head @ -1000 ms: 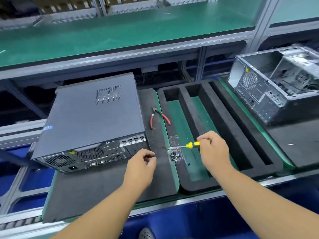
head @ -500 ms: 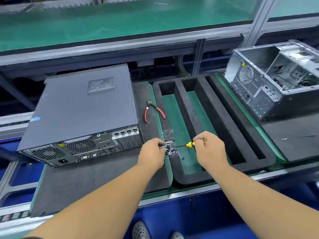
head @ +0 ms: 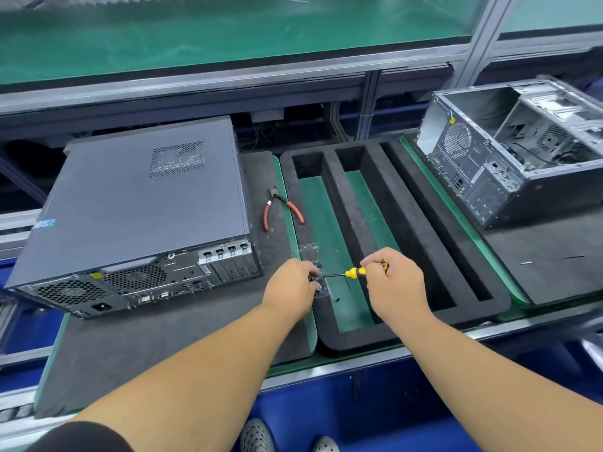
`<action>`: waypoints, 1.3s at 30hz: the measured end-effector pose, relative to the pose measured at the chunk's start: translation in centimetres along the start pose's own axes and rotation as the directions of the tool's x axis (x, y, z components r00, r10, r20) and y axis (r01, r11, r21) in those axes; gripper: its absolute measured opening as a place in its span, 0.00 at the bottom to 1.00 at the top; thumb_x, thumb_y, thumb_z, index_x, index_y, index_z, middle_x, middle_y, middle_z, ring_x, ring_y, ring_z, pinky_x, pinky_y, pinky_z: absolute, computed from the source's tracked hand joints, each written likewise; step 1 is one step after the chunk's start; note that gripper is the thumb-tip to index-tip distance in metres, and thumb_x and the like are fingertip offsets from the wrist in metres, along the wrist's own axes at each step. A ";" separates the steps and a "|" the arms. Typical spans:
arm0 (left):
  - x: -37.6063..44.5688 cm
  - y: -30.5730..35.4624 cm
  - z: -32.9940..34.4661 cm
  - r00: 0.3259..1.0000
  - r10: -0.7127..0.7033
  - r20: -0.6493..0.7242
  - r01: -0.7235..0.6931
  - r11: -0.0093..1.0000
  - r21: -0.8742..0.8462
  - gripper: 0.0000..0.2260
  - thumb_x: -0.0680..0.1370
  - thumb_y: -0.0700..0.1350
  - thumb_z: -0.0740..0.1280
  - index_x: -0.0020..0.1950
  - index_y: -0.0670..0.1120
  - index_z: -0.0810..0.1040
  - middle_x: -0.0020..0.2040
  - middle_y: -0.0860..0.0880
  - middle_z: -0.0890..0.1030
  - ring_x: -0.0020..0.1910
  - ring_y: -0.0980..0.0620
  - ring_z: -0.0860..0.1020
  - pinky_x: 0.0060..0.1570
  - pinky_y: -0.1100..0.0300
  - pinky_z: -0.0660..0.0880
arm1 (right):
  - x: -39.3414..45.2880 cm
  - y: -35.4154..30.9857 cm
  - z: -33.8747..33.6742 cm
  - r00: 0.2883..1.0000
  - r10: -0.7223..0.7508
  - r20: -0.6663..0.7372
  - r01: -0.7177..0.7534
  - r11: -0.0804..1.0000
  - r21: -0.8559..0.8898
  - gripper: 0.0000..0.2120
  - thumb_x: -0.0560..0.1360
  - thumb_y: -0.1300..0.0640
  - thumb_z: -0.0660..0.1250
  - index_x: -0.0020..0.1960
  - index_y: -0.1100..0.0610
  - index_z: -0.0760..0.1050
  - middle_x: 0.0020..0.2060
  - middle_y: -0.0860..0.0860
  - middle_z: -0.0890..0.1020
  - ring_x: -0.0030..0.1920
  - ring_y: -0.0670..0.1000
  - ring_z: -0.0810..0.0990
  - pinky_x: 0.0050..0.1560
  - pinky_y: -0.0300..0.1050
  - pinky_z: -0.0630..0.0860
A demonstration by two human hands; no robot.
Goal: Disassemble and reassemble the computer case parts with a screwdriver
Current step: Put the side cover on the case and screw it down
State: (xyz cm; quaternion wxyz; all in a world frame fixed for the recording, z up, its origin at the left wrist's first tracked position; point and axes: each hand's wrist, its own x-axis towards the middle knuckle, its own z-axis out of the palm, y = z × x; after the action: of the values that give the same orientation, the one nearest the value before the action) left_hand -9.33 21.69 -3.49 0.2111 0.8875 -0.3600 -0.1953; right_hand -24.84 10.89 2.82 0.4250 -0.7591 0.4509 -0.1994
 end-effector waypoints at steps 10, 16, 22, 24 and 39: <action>-0.5 -1.5 -0.2 0.976 -0.178 -0.127 0.147 0.963 -0.225 0.06 0.81 0.48 0.67 0.45 0.52 0.81 0.42 0.55 0.82 0.42 0.52 0.79 0.41 0.58 0.75 | -0.2 0.8 -0.2 0.998 0.055 -0.024 -0.053 0.996 0.072 0.13 0.75 0.61 0.60 0.39 0.48 0.80 0.33 0.49 0.82 0.37 0.55 0.81 0.35 0.49 0.77; -1.3 -2.7 -0.6 0.879 -0.475 -0.048 0.298 0.624 -0.722 0.07 0.80 0.41 0.67 0.44 0.49 0.83 0.38 0.49 0.83 0.34 0.52 0.76 0.34 0.60 0.74 | -0.3 0.8 1.5 1.000 0.027 0.013 -0.027 1.000 0.007 0.14 0.77 0.60 0.60 0.39 0.47 0.78 0.34 0.45 0.79 0.33 0.44 0.76 0.30 0.36 0.66; -1.5 -1.9 -1.5 0.802 -0.558 0.212 0.374 0.193 -0.907 0.08 0.77 0.36 0.61 0.46 0.42 0.79 0.33 0.47 0.80 0.27 0.53 0.72 0.24 0.62 0.65 | -0.4 0.3 1.1 0.999 0.034 0.009 -0.034 0.999 0.028 0.13 0.76 0.61 0.60 0.40 0.48 0.79 0.36 0.46 0.81 0.37 0.50 0.79 0.35 0.43 0.72; -1.7 -1.5 -1.6 0.772 -0.563 0.297 0.408 0.080 -0.909 0.07 0.77 0.38 0.61 0.47 0.41 0.80 0.29 0.48 0.78 0.25 0.53 0.70 0.23 0.62 0.62 | -0.5 -0.2 0.7 0.999 0.036 -0.010 -0.035 0.997 0.070 0.14 0.76 0.62 0.60 0.40 0.48 0.80 0.36 0.48 0.82 0.39 0.54 0.81 0.38 0.48 0.76; -2.4 2.6 -2.6 0.833 -0.315 0.455 0.433 -0.141 -0.890 0.04 0.81 0.38 0.68 0.52 0.37 0.81 0.35 0.46 0.80 0.30 0.56 0.73 0.25 0.67 0.68 | -2.3 -2.7 -1.5 0.994 0.104 -0.043 -0.093 0.974 0.204 0.15 0.75 0.62 0.59 0.40 0.47 0.81 0.32 0.51 0.83 0.30 0.50 0.77 0.29 0.47 0.73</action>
State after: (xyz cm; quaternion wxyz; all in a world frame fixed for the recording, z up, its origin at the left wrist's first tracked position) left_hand -11.07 22.32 0.50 0.6876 0.5273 0.1459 -0.4773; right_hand -25.61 12.75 6.09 0.4970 -0.6831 0.4767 -0.2431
